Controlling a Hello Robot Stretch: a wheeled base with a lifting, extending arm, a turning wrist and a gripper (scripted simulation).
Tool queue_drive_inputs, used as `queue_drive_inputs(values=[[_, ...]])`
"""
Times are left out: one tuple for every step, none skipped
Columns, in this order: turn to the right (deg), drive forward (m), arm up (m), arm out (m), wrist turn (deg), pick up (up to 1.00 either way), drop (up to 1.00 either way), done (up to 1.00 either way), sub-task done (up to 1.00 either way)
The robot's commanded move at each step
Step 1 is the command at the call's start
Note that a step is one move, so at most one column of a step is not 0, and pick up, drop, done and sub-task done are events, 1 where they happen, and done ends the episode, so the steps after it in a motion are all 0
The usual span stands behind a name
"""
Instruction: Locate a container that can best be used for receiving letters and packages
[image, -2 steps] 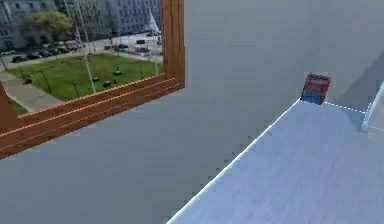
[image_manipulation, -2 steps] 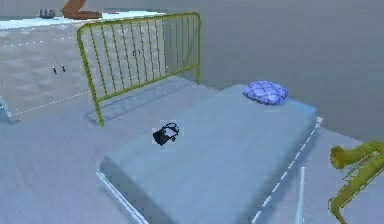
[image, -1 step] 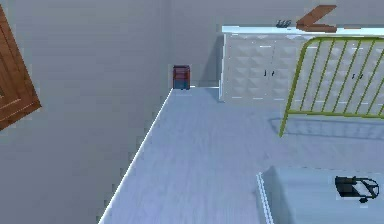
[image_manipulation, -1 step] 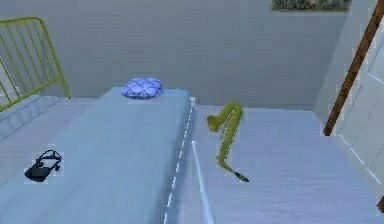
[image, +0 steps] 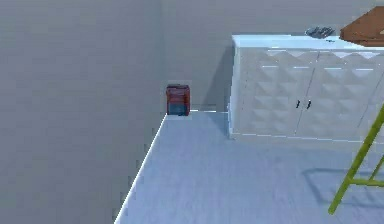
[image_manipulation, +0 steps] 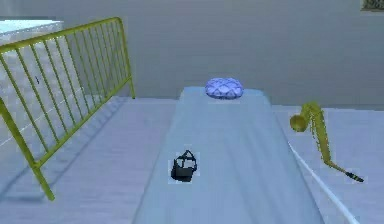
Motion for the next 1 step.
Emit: queue_drive_inputs(values=[[0.0,1.0,0.0,0.0,0.0,0.0,0.0,0.0,0.0]])
